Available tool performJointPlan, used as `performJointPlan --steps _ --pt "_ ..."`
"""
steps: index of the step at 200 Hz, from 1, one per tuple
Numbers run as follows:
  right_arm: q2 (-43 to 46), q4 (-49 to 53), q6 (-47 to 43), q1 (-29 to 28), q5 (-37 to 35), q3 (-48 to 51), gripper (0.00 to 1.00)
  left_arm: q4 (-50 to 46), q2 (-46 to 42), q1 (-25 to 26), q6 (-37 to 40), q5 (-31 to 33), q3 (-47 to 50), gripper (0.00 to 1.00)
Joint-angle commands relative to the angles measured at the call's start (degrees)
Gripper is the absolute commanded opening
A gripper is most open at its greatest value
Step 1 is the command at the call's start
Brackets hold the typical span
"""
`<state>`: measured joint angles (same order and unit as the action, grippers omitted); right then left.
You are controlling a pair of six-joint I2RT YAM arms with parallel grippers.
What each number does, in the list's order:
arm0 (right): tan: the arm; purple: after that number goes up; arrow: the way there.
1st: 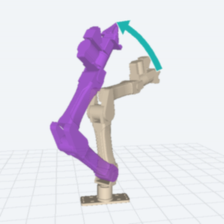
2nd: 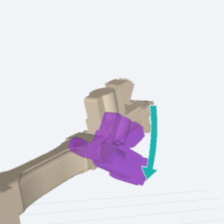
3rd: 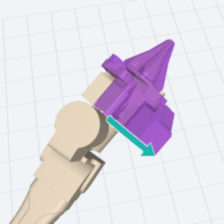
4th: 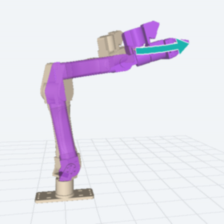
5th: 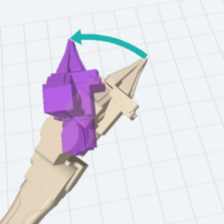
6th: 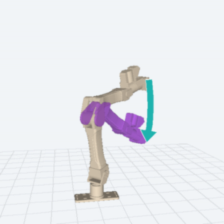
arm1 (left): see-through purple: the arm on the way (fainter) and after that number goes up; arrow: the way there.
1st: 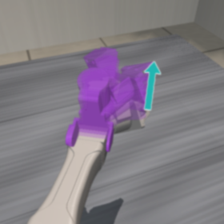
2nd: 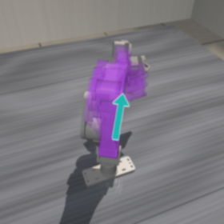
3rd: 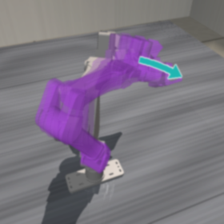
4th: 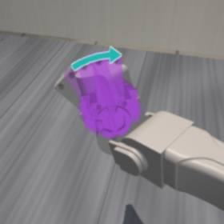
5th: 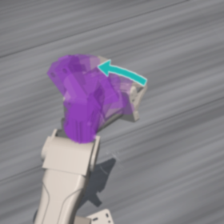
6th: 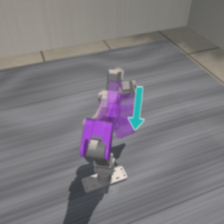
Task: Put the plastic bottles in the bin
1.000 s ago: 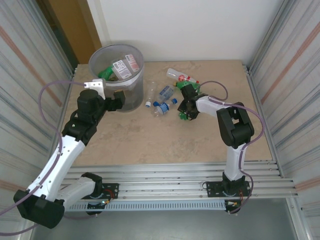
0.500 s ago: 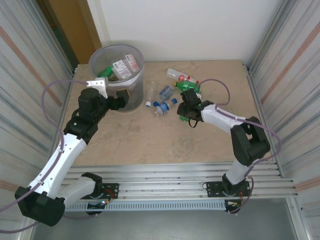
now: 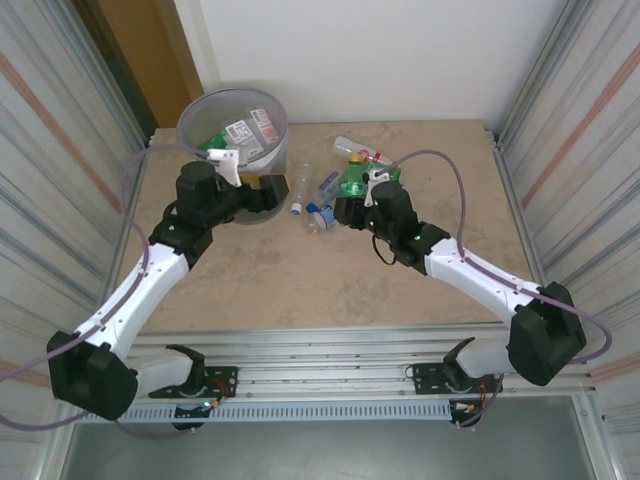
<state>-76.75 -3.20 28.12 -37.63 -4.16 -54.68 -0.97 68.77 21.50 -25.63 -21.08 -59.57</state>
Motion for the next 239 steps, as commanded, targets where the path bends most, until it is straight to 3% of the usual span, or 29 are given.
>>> performJointPlan --steps 1,96,146,184,239 --pt "2.73 -6.88 -5.61 -1.62 4.31 0.6 0.44 2.88 2.31 2.05 -0.84 -9.19 -5.03 0.96" --pt "4.05 -13.13 -10.2 -4.12 10.93 -1.02 0.44 6.11 12.26 6.44 -4.04 -21.34 -12.13 0.98" --pt "3.24 -13.39 -11.37 -4.48 11.04 -2.71 0.44 6.59 14.48 7.85 -5.53 -23.26 -13.33 0.89" --pt "2.29 -13.33 -11.77 -4.5 11.02 -4.23 0.44 7.35 15.23 8.03 -6.54 -24.36 -13.25 0.71" --pt "1.08 -12.2 -12.03 -4.72 11.13 -5.87 0.46 7.98 14.9 8.03 -6.97 -24.29 -13.11 0.36"
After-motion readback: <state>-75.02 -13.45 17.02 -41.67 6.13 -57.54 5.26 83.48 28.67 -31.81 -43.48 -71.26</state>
